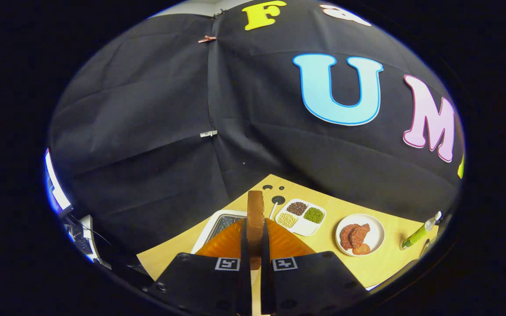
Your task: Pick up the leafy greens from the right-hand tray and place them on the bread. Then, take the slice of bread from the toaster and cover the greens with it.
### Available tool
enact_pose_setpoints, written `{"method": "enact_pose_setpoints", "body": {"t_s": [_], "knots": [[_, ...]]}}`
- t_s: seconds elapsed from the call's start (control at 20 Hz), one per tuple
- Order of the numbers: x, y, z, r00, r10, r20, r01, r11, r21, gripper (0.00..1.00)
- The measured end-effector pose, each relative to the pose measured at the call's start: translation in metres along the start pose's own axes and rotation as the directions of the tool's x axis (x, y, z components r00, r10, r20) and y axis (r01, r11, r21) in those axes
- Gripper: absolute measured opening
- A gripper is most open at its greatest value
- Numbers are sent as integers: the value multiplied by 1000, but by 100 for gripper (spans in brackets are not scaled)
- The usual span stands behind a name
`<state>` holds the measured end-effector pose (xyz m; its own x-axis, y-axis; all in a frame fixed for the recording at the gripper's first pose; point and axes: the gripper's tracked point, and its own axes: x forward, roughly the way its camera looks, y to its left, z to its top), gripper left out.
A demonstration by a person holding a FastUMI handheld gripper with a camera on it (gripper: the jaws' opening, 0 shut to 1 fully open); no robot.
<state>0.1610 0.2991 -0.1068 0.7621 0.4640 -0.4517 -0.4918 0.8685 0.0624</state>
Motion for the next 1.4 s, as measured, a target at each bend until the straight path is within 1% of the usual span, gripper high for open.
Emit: {"method": "enact_pose_setpoints", "body": {"t_s": [0.1,0.25,0.45,0.6,0.8,0.9,1.1,1.25,1.4], "knots": [[-11,-17,-4,1000,-17,2,17,999,49,12],[-27,-48,-19,998,-68,-1,68,991,117,12],[-43,-83,-59,992,-114,-58,123,969,214,12],[-51,-97,-91,989,-117,-88,137,950,281,12],[-57,-117,-143,975,-151,-162,197,928,316,12],[-59,-119,-169,969,-147,-197,209,913,350,12],[-56,-119,-203,970,-102,-222,198,862,467,12],[-55,-131,-223,963,-114,-246,223,848,480,12],[-53,-136,-234,961,-113,-253,231,832,504,12]]}}
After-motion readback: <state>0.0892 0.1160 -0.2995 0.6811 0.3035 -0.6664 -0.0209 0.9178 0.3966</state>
